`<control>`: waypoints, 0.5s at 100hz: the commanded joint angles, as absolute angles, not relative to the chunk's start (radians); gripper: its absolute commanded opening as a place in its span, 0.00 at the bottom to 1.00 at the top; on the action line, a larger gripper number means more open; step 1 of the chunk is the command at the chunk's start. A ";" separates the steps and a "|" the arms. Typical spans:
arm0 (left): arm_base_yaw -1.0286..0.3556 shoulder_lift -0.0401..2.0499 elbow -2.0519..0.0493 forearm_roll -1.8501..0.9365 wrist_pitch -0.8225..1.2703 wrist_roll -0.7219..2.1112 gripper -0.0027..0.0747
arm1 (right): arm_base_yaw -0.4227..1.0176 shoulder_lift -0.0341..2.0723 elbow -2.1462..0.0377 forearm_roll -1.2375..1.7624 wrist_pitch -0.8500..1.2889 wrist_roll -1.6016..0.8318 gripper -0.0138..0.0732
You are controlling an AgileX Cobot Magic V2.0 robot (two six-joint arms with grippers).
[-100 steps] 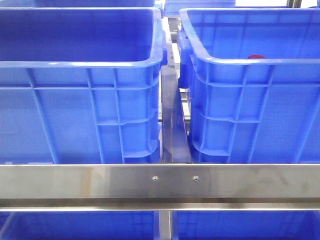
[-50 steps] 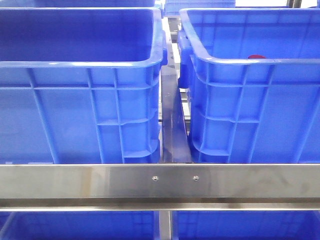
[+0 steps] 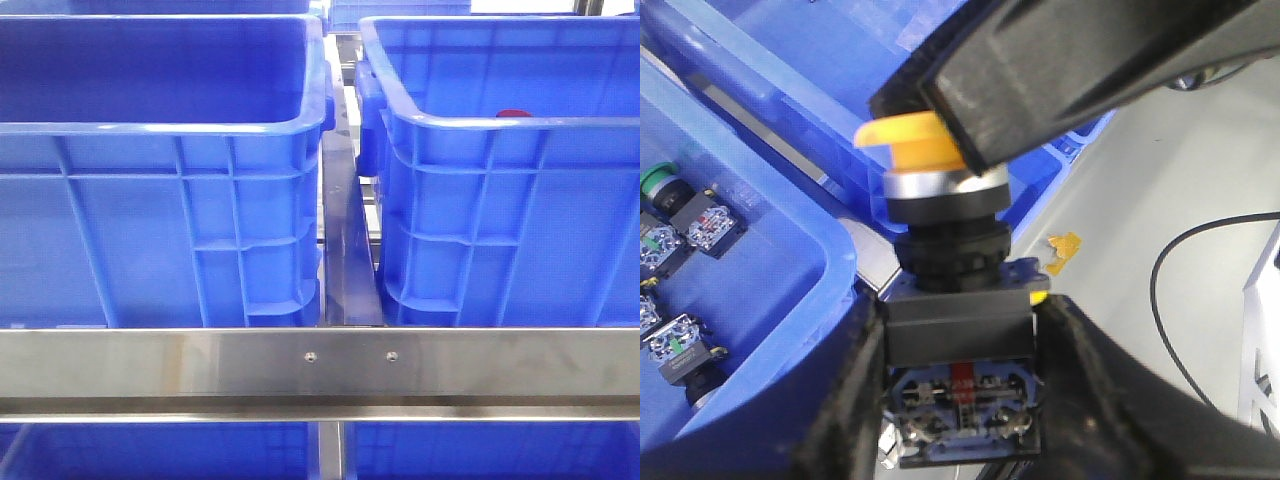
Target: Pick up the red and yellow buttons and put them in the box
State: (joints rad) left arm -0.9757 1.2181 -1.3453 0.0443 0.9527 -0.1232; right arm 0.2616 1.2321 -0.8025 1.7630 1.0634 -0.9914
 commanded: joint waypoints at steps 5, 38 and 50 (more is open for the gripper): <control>-0.980 1.198 -1.372 0.045 0.896 -0.127 0.01 | 0.265 1.211 -0.838 1.831 1.143 -0.992 0.43; -0.980 1.198 -1.372 0.053 0.911 -0.127 0.15 | 0.265 1.211 -0.838 1.831 1.144 -0.992 0.43; -0.980 1.198 -1.372 0.053 0.911 -0.127 0.39 | 0.265 1.211 -0.838 1.831 1.144 -0.992 0.43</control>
State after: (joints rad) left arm -0.9757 1.2181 -1.3453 0.0443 0.9560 -0.1232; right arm 0.2616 1.2321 -0.8025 1.7616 1.0652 -0.9888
